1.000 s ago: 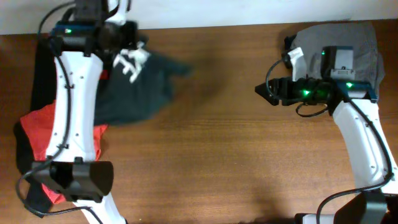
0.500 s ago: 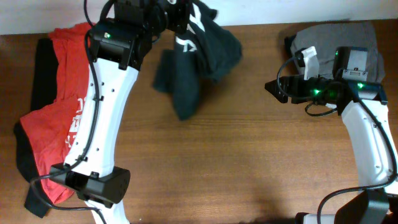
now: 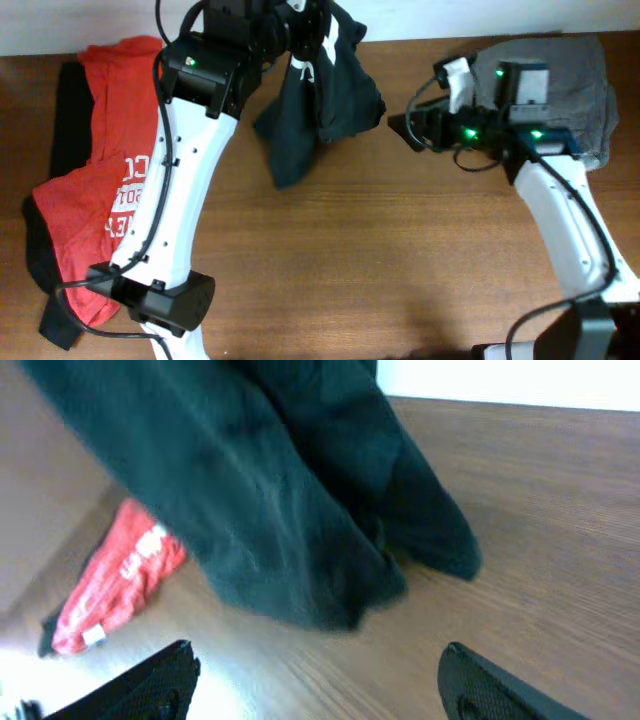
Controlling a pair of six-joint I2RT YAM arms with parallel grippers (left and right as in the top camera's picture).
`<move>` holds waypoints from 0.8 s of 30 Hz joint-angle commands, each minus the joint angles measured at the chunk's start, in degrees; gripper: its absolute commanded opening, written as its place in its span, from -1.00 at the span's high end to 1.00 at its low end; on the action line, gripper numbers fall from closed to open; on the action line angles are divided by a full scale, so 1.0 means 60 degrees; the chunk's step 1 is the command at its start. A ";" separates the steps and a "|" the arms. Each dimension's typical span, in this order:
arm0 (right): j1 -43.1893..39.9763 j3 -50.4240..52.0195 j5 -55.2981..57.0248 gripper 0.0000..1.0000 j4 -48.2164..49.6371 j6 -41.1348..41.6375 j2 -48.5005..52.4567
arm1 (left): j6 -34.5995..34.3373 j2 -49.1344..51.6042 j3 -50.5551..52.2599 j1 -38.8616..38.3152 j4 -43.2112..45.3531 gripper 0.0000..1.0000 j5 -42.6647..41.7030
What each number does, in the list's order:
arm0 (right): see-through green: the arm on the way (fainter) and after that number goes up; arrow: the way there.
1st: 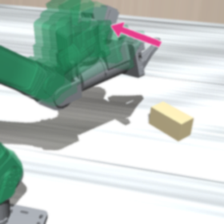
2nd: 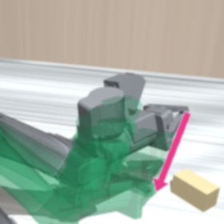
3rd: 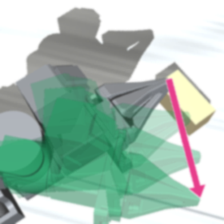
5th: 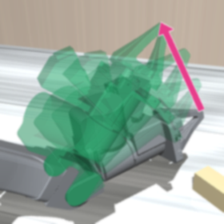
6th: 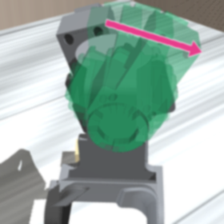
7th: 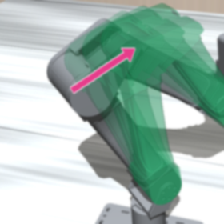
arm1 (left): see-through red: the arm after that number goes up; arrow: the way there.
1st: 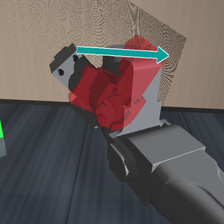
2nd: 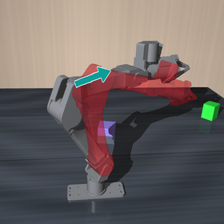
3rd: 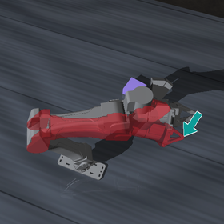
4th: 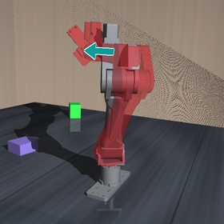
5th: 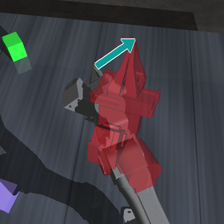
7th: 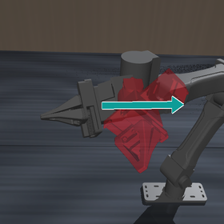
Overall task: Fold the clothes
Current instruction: 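Grasp the hanging black shirt with the right gripper, pull it rightward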
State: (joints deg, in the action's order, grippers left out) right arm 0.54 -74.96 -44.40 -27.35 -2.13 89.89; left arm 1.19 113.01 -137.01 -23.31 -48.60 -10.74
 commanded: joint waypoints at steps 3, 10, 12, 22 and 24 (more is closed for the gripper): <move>0.0229 -0.0186 0.0011 -0.62 0.0973 0.2218 0.0871 | -0.0087 -0.0288 -0.0317 -0.0055 0.0091 0.98 -0.0109; 0.0229 -0.0186 -0.0463 -0.61 0.1770 0.2444 0.1708 | -0.0087 -0.0284 -0.0317 -0.0055 -0.0018 0.98 -0.0109; 0.0233 -0.0186 -0.1140 -0.47 0.2262 0.2448 0.1854 | -0.0087 -0.0284 -0.0317 -0.0055 -0.0040 0.98 -0.0102; 0.0900 -0.0189 -0.2018 0.77 0.3544 0.2951 0.1927 | -0.0091 -0.0284 -0.0317 -0.0044 0.0000 0.98 0.0007; 0.0860 -0.0189 -0.2033 0.92 0.3636 0.3169 0.1865 | -0.0087 -0.0284 -0.0317 -0.0044 -0.0011 0.98 0.0295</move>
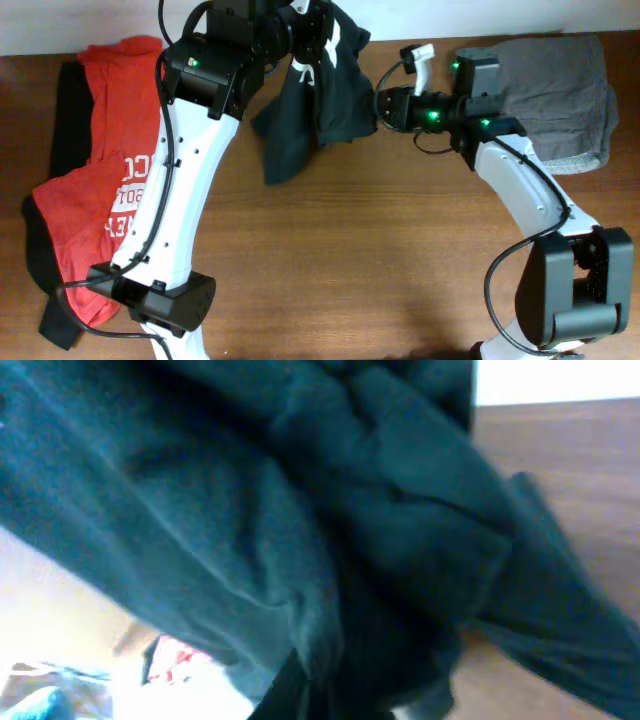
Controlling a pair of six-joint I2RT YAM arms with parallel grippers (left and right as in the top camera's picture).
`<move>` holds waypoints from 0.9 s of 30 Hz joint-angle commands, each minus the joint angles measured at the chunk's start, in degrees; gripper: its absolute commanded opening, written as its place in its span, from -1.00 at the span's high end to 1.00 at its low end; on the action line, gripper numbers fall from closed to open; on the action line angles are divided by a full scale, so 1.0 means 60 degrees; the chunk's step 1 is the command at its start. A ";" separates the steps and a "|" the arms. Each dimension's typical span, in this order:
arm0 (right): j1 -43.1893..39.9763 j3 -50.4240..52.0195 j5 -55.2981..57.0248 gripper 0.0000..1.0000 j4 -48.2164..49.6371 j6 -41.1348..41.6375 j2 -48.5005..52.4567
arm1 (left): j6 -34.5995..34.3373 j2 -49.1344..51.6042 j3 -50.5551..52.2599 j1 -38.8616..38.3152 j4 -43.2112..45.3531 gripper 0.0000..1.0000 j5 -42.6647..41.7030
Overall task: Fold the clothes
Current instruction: 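Grasp the hanging black shirt with the right gripper, pull it rightward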
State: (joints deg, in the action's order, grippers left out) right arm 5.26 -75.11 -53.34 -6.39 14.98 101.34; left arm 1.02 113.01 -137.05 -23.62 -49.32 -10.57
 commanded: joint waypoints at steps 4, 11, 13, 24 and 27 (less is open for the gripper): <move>-0.0597 -0.0164 -0.0539 0.93 0.0058 0.0342 -0.0532 | -0.0022 -0.0321 -0.0310 0.0160 -0.0102 0.98 0.1297; -0.1912 -0.0535 -0.0321 0.92 -0.1676 -0.0219 -0.1974 | -0.0015 -0.0550 -0.0310 0.0849 -0.0550 0.98 0.1632; -0.2062 -0.0925 0.0448 0.92 -0.3056 -0.0914 -0.2539 | 0.0022 -0.0732 -0.0310 0.0991 -0.0739 0.98 0.1632; -0.1384 -0.3774 0.5133 0.92 -0.9468 -0.3049 -0.4393 | 0.0419 -0.2408 -0.0310 0.0663 -0.3020 0.90 0.1657; -0.1228 -0.4000 0.5490 0.92 -0.9978 -0.3209 -0.4619 | 0.0423 -0.2790 -0.0310 0.0525 -0.3854 0.62 0.1661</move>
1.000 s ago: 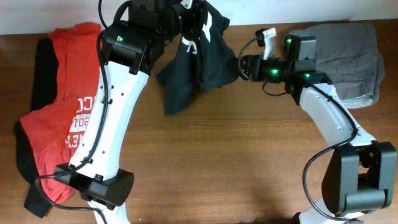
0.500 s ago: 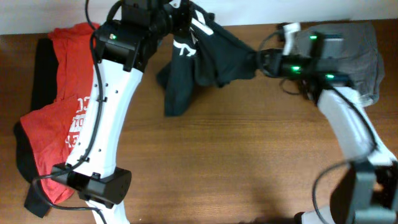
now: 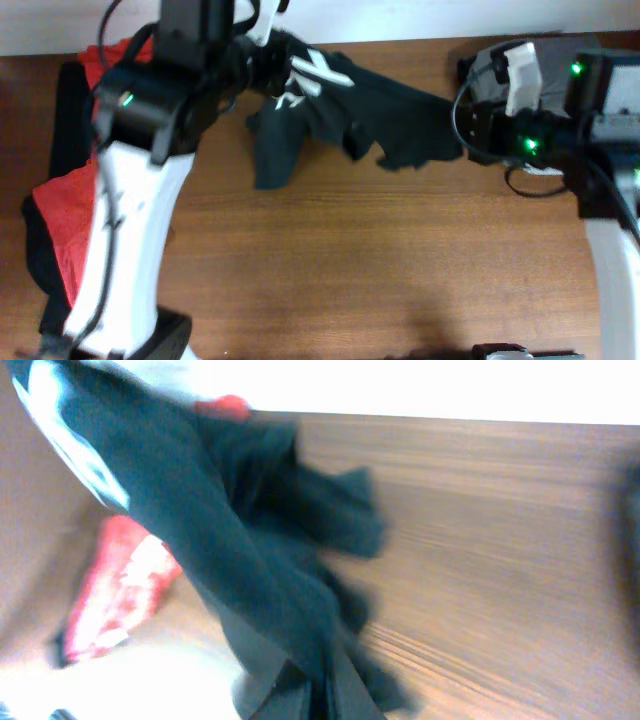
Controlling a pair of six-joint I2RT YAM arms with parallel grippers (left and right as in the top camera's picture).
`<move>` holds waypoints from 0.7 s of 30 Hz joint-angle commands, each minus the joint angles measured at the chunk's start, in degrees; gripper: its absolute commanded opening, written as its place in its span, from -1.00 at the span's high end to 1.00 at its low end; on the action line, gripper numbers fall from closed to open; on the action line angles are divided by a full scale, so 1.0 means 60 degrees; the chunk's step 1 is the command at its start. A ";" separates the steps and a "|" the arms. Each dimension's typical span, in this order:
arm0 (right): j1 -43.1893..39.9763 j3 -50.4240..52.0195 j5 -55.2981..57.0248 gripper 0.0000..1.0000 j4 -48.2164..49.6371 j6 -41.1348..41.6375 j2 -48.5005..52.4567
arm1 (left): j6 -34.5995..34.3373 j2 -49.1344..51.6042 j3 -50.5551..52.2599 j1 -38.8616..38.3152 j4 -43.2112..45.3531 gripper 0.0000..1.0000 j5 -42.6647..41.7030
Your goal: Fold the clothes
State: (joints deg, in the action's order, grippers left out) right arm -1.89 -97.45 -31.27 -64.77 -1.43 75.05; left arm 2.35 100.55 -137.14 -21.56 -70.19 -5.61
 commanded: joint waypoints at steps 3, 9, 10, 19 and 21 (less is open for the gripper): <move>-0.0033 -0.0277 0.1829 0.92 -0.0372 -0.0463 -0.0229 | 0.0430 -0.0834 -0.0295 0.0175 -0.1024 0.34 0.0838; -0.0033 -0.0259 0.1825 0.92 -0.0404 -0.0441 0.0164 | 0.0634 -0.0244 -0.0277 0.0175 -0.1410 0.29 0.0834; -0.0033 -0.0259 0.1825 0.92 -0.0404 -0.0441 0.0262 | 0.0634 -0.0095 -0.0277 0.0175 -0.1406 0.29 0.0834; -0.0033 -0.0259 0.1829 0.92 -0.0393 -0.0477 0.1111 | 0.1756 0.2244 -0.0277 0.0175 -0.0856 0.24 0.0823; -0.0033 -0.0259 0.1829 0.92 -0.0393 -0.0481 0.1195 | 0.1960 0.2841 -0.0277 0.0178 -0.0466 0.19 0.0823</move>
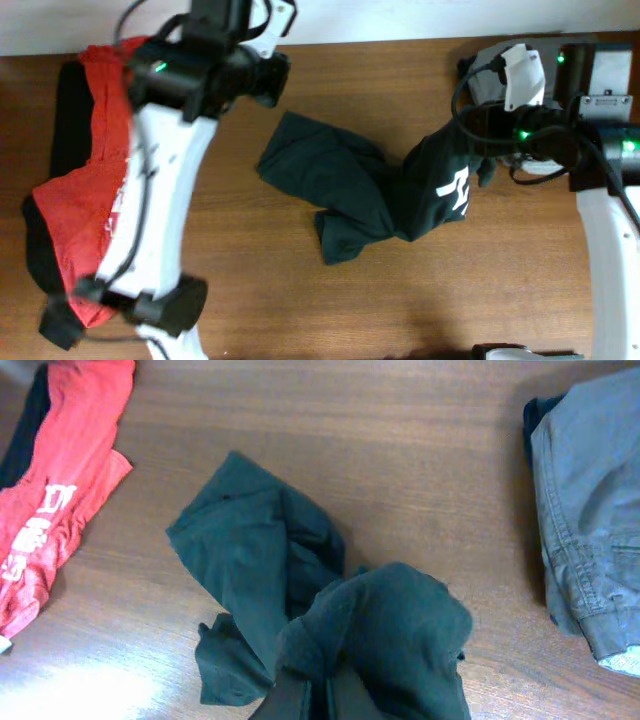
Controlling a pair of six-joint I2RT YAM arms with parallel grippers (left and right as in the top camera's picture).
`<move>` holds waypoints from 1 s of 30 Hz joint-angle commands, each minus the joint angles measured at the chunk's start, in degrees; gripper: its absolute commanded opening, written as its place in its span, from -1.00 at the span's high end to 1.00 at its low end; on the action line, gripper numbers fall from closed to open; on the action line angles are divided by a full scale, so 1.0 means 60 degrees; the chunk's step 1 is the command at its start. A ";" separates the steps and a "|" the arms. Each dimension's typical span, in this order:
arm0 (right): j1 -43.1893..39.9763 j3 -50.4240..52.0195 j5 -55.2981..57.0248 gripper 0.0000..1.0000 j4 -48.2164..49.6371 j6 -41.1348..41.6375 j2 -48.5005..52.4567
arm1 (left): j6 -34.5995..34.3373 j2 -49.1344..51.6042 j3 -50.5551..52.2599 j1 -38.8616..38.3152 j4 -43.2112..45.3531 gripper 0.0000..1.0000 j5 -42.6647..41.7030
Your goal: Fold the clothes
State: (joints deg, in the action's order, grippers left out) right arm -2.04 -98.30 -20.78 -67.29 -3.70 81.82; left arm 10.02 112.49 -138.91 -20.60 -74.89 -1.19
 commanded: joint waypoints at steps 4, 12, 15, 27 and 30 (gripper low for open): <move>-0.0011 -0.0117 0.0084 0.92 0.0022 -0.0255 0.0142 | 0.1147 0.2404 0.0018 0.0025 0.1399 0.01 -0.0018; -0.0011 -0.0117 0.0091 0.92 -0.0004 -0.0317 0.0168 | 0.2652 0.4226 0.0018 0.0022 0.1574 -0.15 -0.1475; -0.0011 -0.0117 0.0102 0.92 -0.0011 -0.0313 0.0178 | 0.3133 0.4641 0.0018 0.0022 0.1512 -0.22 -0.2098; -0.0011 -0.0117 0.0124 0.91 -0.0251 -0.0317 0.0178 | 0.4306 0.6022 0.0018 0.0011 0.1228 -0.57 -0.2499; -0.0011 -0.0117 0.0131 0.90 -0.0251 -0.0317 0.0178 | 0.4302 0.6357 0.0018 0.0011 0.1344 -0.57 -0.2495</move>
State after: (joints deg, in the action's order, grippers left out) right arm -2.04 -98.30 -20.56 -68.79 -4.99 82.74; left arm 34.09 147.89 -138.58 -20.60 -67.46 -14.81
